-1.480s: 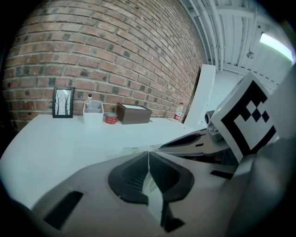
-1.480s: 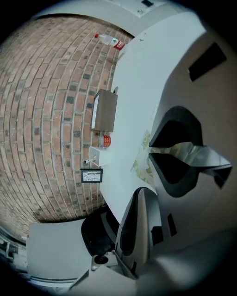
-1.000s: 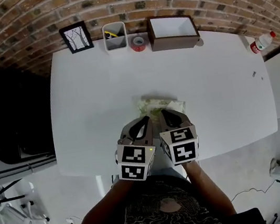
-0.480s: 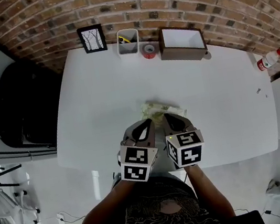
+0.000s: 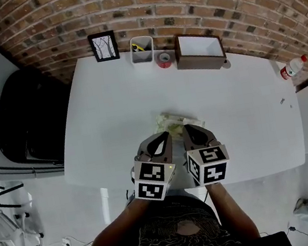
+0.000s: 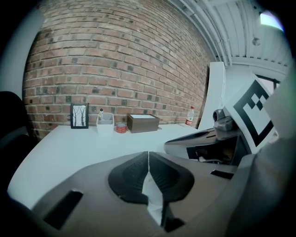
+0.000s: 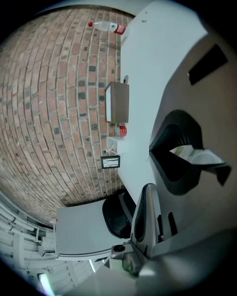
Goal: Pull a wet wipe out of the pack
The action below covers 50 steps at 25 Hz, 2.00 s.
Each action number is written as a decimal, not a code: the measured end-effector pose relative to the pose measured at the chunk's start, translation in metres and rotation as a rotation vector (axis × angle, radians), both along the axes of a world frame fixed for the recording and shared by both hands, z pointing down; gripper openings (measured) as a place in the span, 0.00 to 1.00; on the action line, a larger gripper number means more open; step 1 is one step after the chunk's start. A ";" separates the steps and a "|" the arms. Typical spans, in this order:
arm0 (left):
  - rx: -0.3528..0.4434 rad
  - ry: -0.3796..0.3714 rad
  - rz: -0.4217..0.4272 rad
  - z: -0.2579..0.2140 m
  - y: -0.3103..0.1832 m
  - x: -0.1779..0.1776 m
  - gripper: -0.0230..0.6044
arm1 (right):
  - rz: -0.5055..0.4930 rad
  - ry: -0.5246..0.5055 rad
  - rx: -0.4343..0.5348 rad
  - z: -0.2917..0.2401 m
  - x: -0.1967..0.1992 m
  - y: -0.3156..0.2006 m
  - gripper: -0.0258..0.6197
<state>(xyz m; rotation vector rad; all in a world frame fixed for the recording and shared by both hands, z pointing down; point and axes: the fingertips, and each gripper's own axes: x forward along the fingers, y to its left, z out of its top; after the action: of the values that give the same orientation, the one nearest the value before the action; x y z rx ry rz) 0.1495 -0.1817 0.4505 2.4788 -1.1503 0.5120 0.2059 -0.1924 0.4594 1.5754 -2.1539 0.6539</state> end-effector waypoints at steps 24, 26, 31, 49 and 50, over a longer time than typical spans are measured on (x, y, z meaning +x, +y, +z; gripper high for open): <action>0.046 0.067 0.113 -0.023 0.023 -0.031 0.06 | 0.157 0.071 0.159 -0.065 -0.010 0.020 0.06; 0.053 0.071 0.121 -0.027 0.025 -0.034 0.06 | 0.165 0.075 0.167 -0.069 -0.012 0.024 0.07; 0.064 0.076 0.138 -0.031 0.033 -0.042 0.06 | 0.182 0.080 0.177 -0.073 -0.021 0.038 0.06; 0.090 0.095 0.186 -0.042 0.090 -0.064 0.06 | 0.208 0.062 0.206 -0.078 -0.060 0.109 0.07; 0.091 0.098 0.188 -0.043 0.093 -0.064 0.06 | 0.209 0.063 0.207 -0.078 -0.062 0.113 0.07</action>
<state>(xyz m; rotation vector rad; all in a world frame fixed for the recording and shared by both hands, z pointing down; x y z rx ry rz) 0.0853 -0.0891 0.4080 2.6741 -0.9280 0.3914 0.1440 -0.0793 0.3812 1.9223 -2.0835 0.4470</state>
